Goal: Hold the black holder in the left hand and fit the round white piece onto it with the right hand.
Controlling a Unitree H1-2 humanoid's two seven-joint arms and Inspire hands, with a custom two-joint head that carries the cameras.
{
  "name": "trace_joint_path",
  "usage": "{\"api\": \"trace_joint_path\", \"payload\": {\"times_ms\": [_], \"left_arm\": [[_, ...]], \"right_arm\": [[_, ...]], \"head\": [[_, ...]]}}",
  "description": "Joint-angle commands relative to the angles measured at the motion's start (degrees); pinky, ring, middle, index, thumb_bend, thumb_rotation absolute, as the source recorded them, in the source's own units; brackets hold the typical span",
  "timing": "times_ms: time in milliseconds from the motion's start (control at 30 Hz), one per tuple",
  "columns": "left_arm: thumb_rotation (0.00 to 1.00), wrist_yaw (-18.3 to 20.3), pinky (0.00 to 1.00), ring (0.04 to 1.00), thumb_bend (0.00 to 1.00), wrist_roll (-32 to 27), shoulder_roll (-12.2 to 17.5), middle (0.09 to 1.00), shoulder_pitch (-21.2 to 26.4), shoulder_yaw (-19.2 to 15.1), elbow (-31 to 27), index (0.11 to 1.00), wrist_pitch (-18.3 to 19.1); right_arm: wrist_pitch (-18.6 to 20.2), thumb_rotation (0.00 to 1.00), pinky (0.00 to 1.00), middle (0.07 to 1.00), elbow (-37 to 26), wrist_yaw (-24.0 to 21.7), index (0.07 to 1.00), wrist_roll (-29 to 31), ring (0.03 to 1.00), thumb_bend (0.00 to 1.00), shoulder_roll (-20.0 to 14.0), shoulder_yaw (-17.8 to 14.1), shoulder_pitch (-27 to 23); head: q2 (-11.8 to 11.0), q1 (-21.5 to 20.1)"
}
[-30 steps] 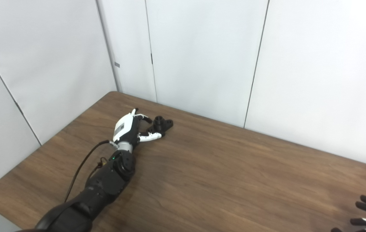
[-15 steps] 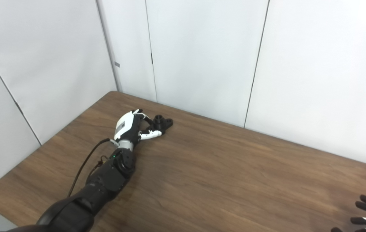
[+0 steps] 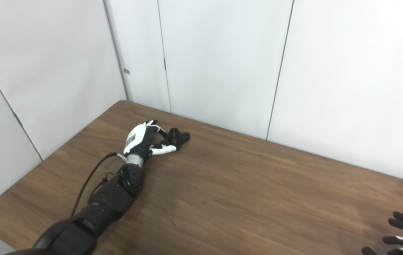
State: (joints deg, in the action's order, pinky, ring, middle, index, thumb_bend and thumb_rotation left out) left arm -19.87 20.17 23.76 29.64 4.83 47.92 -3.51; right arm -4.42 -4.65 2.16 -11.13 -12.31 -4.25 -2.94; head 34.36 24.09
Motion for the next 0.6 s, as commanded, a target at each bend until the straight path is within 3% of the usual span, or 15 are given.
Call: {"api": "trace_joint_path", "payload": {"times_ms": [0, 200, 567], "left_arm": [[0.06, 7.65, 1.0, 1.0, 0.52, -1.85, -4.17, 0.94, -3.94, 2.86, 0.48, 0.484, -1.25], [0.06, 12.92, 1.0, 1.0, 0.52, -0.44, -2.8, 0.954, -5.29, 7.07, -6.05, 0.483, -2.83], [0.06, 21.81, 1.0, 1.0, 0.52, -2.14, -3.27, 0.982, -7.82, 13.52, -17.24, 0.483, -3.55]], "right_arm": [[-0.7, 0.0, 0.42, 0.734, -1.94, 0.69, 0.76, -0.12, 0.574, 0.52, -0.13, -0.56, -1.42], [-0.92, 0.0, 0.42, 0.724, -1.74, 0.61, 0.751, -0.43, 0.548, 0.53, -0.08, -0.38, -1.68], [-0.5, 0.0, 0.43, 0.703, -2.08, 0.39, 0.728, 0.35, 0.544, 0.57, 0.53, -0.45, -2.2]], "head": [[0.03, -0.08], [0.32, -1.75], [1.36, -7.35]]}}
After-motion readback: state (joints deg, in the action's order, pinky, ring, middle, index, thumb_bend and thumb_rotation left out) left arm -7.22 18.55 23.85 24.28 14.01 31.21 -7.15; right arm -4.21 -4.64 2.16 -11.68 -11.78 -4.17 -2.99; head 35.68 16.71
